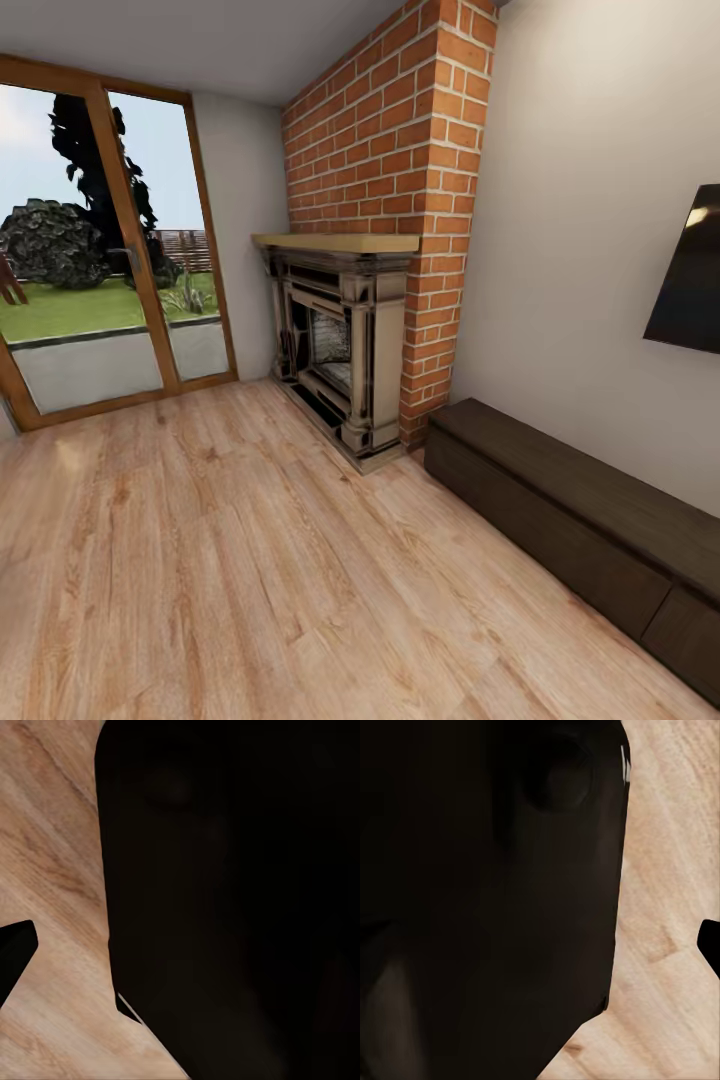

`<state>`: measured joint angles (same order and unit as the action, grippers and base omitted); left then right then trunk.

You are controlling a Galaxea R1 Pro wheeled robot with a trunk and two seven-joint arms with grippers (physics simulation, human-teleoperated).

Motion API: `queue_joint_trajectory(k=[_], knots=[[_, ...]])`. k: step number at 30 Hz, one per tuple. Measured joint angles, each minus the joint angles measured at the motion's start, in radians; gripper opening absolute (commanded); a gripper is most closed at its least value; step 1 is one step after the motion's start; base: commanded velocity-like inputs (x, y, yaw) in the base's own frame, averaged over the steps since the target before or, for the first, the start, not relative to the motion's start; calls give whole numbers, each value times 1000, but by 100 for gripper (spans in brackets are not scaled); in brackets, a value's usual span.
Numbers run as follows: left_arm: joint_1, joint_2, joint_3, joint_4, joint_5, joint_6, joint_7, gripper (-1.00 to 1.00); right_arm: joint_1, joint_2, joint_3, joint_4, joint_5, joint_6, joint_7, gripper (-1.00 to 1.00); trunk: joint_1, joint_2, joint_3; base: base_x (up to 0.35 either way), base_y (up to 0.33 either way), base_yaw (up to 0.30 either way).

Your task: Turn on the radio receiver that's on the table in the living room.

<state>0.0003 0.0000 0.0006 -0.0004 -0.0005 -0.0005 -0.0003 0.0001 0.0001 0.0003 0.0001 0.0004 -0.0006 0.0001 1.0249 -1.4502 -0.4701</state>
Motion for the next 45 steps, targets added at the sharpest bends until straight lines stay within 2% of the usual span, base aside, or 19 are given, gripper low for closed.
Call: queue_joint_trajectory(k=[3, 29, 45], knots=[[1, -12, 5, -17, -7, -6, -3, 100, -2, 1, 4, 0, 5, -4, 1, 100, 0, 0, 0, 0, 0, 0], [1, -18, 7, -46, -4, -10, -3, 100, -2, 1, 1, 0, 1, -4, 1, 100, 0, 0, 0, 0, 0, 3], [1, -17, 7, -46, -4, -10, -3, 100, -2, 1, 4, 0, 6, -4, 1, 100, 0, 0, 0, 0, 0, 228]])
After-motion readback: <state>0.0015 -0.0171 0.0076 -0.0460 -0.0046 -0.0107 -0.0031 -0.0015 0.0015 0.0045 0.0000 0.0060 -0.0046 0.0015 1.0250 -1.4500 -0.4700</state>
